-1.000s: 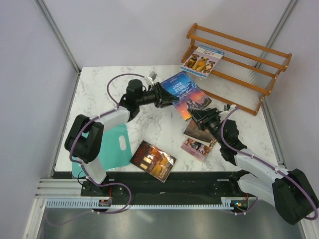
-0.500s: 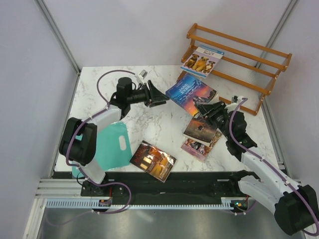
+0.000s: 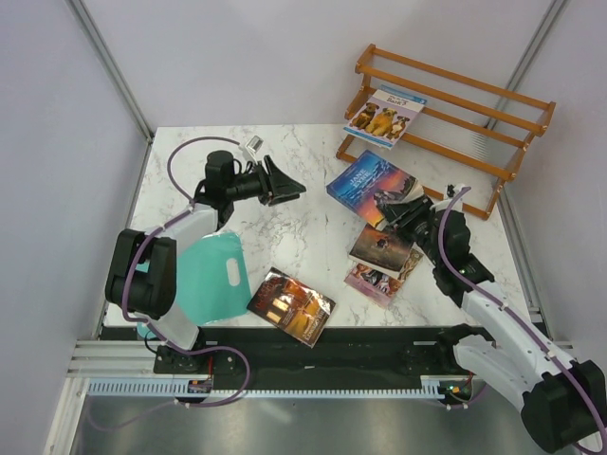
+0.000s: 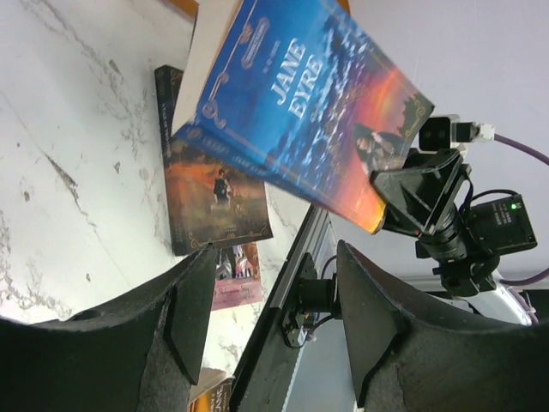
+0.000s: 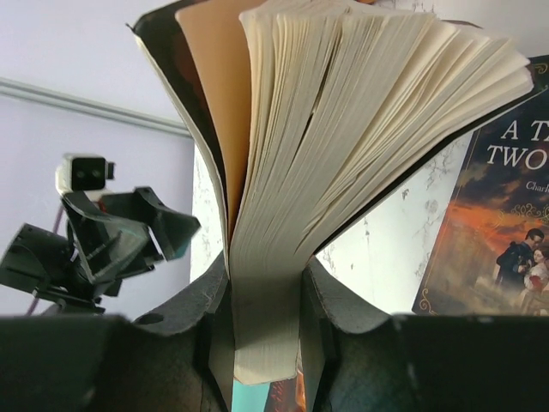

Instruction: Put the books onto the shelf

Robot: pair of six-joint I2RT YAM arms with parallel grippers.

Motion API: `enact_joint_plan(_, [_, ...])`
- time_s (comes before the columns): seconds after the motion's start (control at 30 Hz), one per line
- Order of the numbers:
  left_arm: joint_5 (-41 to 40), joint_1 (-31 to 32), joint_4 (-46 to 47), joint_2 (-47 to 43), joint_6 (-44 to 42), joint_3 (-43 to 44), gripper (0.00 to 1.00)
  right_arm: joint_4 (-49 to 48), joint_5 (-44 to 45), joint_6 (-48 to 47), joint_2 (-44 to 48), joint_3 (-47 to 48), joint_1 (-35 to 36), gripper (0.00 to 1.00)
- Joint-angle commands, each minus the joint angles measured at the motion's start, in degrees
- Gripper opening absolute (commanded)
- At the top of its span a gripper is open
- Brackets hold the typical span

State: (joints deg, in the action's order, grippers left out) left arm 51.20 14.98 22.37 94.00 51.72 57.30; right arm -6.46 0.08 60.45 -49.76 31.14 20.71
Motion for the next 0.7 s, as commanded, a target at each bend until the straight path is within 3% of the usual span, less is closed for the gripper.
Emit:
enact_joint_plan(0.0, [2.3, 0.0, 1.5, -2.2, -2.5, -2.6, 0.64, -17.6, 1.9, 4.1, 2.2, 1.7, -1.5, 0.00])
enact_joint_plan(0.2, [3.6, -0.2, 1.8, -2.4, -3.1, -4.6, 0.64, -27.7, 6.1, 9.5, -1.0, -0.2, -2.9, 0.00])
enact_joint_plan(0.37, [5.0, -0.5, 2.2, -1.9, -3.2, -4.8, 0.63, -33.3, 6.2, 10.7, -7.4, 3.6, -3.1, 0.00])
enact_joint_plan(0.67, [6.7, -1.0, 2.4, -1.2, -2.9, -5.1, 0.62, -34.1, 2.9, 10.3, -11.1, 9.1, -4.1, 0.00])
